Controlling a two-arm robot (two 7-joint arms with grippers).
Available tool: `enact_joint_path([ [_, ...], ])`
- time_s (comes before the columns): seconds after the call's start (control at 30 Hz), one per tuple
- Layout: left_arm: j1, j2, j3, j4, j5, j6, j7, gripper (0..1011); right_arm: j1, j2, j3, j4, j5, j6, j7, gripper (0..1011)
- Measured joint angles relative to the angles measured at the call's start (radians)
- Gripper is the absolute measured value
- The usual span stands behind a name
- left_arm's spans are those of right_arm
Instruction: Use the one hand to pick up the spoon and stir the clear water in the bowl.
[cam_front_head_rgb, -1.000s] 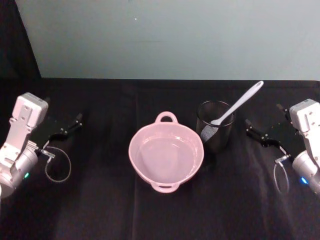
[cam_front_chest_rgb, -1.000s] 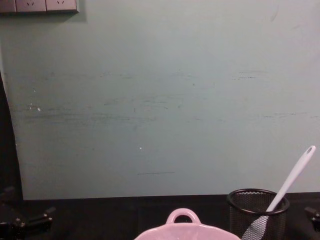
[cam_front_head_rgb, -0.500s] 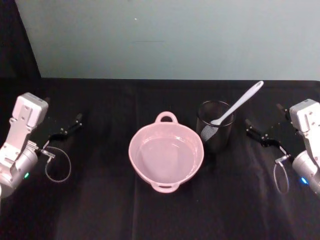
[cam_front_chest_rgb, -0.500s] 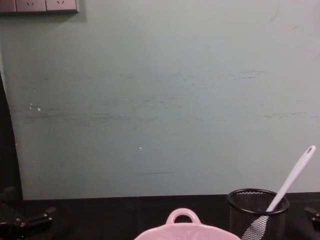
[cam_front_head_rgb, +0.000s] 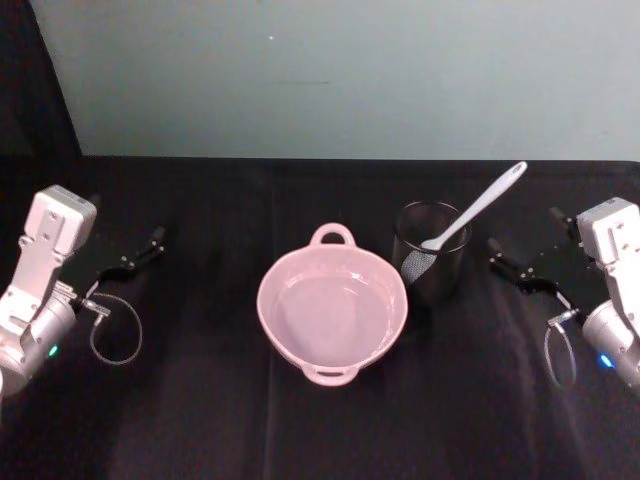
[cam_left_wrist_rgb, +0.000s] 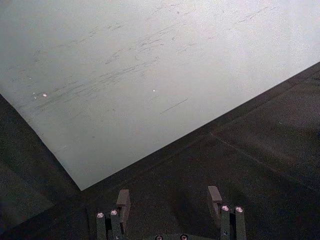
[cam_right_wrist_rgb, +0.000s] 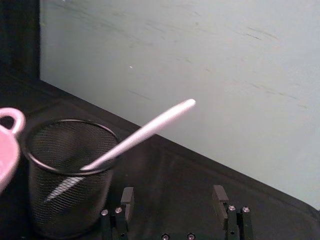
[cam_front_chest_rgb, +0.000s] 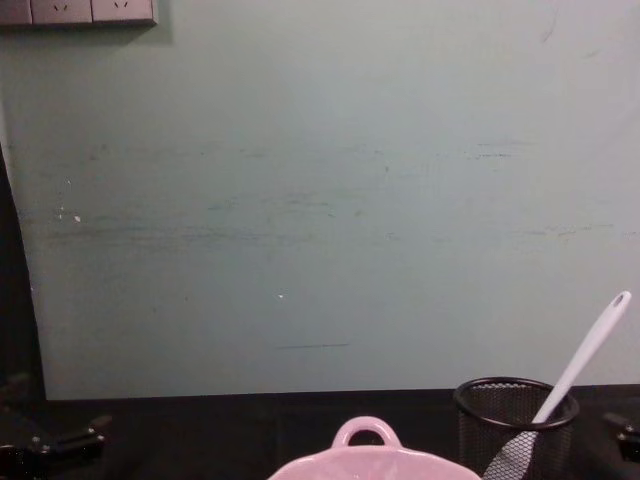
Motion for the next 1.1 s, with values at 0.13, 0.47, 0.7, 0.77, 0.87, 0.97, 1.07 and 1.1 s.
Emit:
enact_joint_path([
  [0.13, 0.000, 0.000, 0.000, 0.000, 0.000, 0.000, 0.000, 1011, -0.014, 0.000, 0.015, -0.031, 0.014, 0.004, 0.023, 1002],
  [0.47, 0.000, 0.000, 0.000, 0.000, 0.000, 0.000, 0.000, 1011, -0.101, -0.005, 0.104, -0.153, 0.147, 0.016, 0.074, 1003],
  [0.7, 0.000, 0.000, 0.000, 0.000, 0.000, 0.000, 0.000, 1011, -0.129, -0.075, 0.178, -0.170, 0.325, 0.031, 0.137, 1003],
  [0.77, 0.000, 0.000, 0.000, 0.000, 0.000, 0.000, 0.000, 1011, -0.129, -0.103, 0.197, -0.163, 0.381, 0.047, 0.156, 1003],
  [0.87, 0.000, 0.000, 0.000, 0.000, 0.000, 0.000, 0.000, 1011, -0.125, -0.133, 0.215, -0.152, 0.439, 0.074, 0.170, 1002],
  [0.97, 0.000, 0.000, 0.000, 0.000, 0.000, 0.000, 0.000, 1011, -0.117, -0.170, 0.239, -0.138, 0.505, 0.113, 0.180, 1003],
  [1.07, 0.000, 0.000, 0.000, 0.000, 0.000, 0.000, 0.000, 1011, -0.109, -0.198, 0.256, -0.129, 0.545, 0.148, 0.179, 1003],
  [1.1, 0.000, 0.000, 0.000, 0.000, 0.000, 0.000, 0.000, 1011, -0.105, -0.211, 0.263, -0.125, 0.556, 0.159, 0.176, 1003],
])
